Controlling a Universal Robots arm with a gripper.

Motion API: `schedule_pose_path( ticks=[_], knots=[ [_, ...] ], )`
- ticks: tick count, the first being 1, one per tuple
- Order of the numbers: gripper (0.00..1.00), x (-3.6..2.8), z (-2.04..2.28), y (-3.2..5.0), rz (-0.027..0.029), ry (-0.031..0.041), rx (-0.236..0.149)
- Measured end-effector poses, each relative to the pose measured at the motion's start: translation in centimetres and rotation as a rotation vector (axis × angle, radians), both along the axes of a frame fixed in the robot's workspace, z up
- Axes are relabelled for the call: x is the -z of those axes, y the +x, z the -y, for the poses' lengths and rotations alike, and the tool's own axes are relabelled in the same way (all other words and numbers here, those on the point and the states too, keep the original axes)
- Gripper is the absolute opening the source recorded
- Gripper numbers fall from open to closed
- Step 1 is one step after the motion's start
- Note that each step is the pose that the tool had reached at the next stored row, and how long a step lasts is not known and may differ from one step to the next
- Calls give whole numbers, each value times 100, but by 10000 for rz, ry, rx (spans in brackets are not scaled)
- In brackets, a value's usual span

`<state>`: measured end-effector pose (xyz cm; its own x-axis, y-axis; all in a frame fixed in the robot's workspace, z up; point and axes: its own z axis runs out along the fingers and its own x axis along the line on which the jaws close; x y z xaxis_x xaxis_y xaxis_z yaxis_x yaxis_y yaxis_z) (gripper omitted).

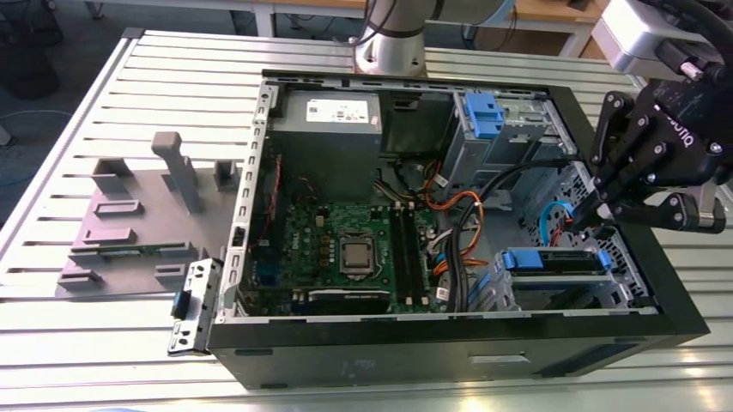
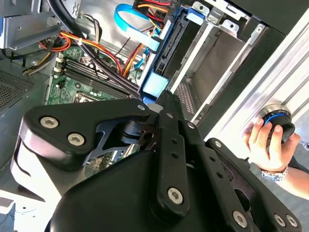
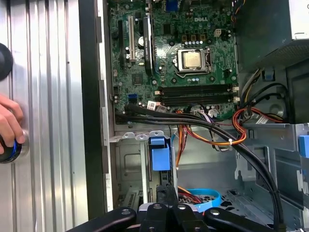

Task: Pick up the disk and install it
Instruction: 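Pick up the disk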

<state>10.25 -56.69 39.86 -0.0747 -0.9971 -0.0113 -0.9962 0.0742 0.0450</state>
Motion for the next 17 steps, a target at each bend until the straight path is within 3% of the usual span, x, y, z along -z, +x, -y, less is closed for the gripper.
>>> schedule_pose_path(
  ticks=[17],
  knots=[
    [11,109,0,1,0,11,0]
  ],
)
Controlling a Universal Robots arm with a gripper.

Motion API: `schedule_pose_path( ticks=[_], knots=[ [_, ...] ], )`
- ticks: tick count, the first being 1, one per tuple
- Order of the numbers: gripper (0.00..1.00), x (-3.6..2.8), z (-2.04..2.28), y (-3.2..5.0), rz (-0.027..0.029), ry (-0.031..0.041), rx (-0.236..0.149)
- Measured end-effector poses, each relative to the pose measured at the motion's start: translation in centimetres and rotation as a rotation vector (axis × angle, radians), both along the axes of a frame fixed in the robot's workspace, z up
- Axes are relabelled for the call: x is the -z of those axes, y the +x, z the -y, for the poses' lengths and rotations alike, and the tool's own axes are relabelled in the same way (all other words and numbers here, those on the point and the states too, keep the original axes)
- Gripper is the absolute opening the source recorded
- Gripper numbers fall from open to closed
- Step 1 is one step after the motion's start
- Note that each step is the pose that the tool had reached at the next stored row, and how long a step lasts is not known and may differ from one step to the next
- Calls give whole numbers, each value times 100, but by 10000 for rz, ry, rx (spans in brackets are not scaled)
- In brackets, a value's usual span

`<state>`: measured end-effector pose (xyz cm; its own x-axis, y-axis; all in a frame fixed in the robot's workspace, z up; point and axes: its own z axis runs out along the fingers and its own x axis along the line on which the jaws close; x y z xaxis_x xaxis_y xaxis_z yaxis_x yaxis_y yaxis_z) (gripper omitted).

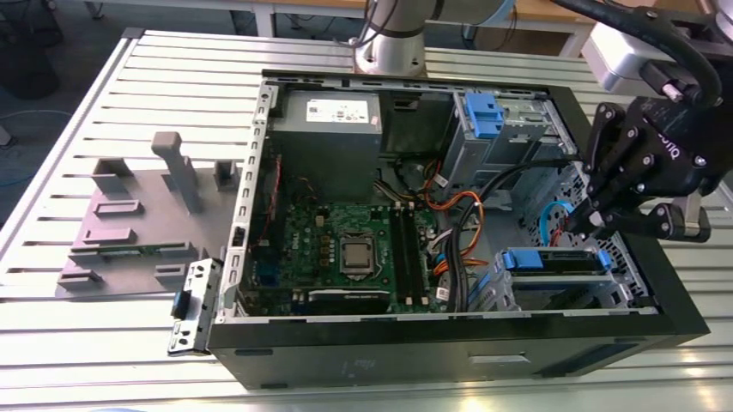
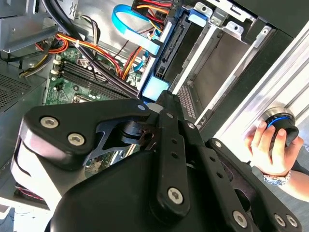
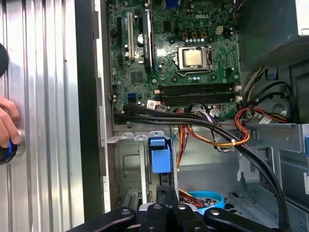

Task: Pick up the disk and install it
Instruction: 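Pick up the disk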

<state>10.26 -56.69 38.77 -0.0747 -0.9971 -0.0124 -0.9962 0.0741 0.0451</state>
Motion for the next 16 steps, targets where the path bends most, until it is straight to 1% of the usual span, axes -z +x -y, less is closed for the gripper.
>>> schedule_pose_path(
  ticks=[12,16],
  knots=[
    [11,95,0,0,0,-1,0],
    [11,105,0,0,0,-3,0]
  ],
)
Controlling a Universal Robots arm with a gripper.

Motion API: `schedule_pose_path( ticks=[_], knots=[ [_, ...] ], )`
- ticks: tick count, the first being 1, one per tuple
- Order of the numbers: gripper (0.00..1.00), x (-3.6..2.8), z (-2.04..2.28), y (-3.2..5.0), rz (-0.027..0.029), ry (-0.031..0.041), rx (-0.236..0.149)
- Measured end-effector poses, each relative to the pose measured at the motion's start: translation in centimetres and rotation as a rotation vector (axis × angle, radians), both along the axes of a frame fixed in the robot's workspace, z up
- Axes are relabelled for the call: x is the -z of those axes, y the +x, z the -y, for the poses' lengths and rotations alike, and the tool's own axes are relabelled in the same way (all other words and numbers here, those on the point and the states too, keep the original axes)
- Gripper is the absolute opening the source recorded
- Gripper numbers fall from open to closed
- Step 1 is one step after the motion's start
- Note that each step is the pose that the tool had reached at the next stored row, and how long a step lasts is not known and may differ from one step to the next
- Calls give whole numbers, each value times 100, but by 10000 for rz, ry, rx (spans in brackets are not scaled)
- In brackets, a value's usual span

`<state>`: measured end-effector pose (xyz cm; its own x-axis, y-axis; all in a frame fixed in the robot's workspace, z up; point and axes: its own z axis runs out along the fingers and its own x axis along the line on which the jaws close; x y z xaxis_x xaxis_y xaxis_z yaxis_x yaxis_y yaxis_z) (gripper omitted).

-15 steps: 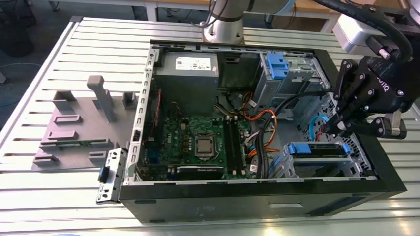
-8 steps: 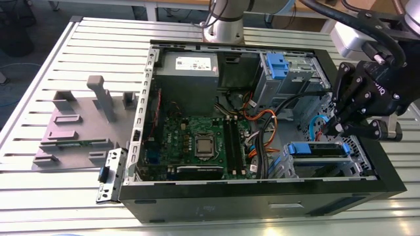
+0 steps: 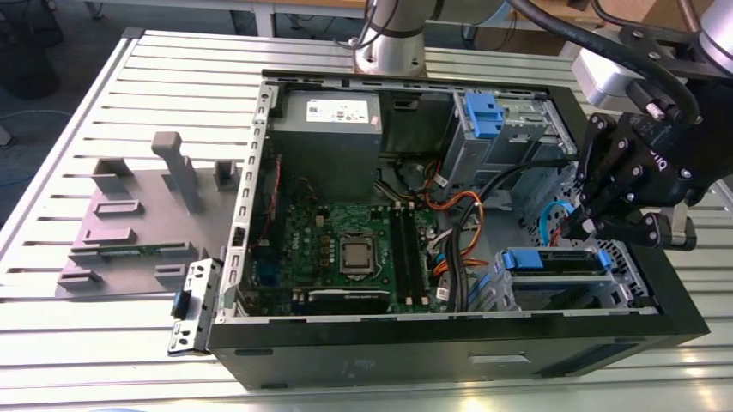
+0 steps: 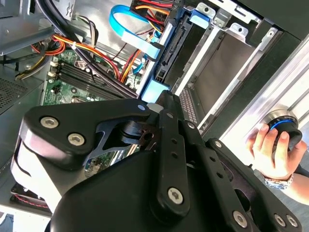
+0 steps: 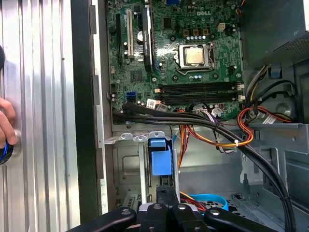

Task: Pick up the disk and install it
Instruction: 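Pick up the disk, then insert the disk into the insertion slot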

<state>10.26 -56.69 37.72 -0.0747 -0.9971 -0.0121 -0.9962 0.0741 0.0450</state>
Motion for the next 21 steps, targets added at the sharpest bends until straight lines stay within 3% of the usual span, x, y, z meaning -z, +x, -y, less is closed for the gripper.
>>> schedule_pose_path(
  ticks=[13,16,17,18,21],
  knots=[
    [11,4,0,0,0,2,1],
    [29,5,0,0,0,2,0],
    [29,5,0,0,0,2,1],
    [36,5,0,0,0,2,0],
    [36,5,0,0,0,2,0]
  ],
)
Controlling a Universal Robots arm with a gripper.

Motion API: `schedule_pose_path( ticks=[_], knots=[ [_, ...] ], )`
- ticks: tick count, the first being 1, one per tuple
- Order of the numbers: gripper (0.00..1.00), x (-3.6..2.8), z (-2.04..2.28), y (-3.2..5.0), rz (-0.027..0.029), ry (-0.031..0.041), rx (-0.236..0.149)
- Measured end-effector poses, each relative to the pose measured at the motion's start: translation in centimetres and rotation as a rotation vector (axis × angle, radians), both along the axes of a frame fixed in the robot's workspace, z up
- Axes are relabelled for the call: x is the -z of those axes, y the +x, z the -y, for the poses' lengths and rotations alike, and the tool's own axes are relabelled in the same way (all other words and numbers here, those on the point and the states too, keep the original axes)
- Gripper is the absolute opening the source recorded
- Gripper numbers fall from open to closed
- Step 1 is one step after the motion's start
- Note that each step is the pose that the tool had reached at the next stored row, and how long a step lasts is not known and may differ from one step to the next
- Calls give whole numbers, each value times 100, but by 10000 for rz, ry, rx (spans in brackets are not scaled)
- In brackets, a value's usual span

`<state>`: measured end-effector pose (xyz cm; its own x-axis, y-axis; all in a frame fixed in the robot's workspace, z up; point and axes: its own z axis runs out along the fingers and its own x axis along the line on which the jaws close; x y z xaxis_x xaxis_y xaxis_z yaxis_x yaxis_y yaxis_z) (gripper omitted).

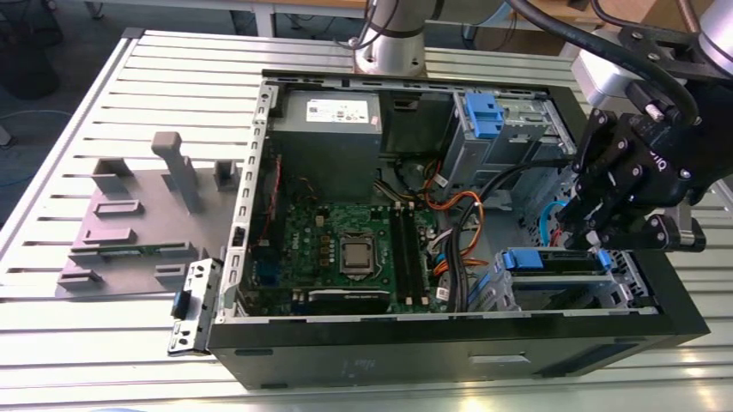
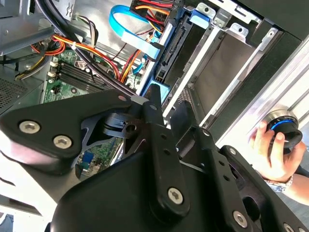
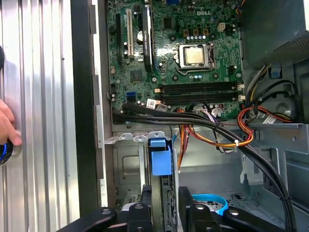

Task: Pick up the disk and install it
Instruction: 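Insert the disk into the insertion slot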

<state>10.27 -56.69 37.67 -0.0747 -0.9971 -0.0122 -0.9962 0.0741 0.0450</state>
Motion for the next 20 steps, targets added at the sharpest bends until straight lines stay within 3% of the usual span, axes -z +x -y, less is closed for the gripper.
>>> schedule_pose_path(
  ticks=[4,14,20],
  knots=[
    [36,2,0,11,0,3,0],
    [36,5,-4,172,0,0,1],
    [36,10,-5,222,0,1,2]
  ],
)
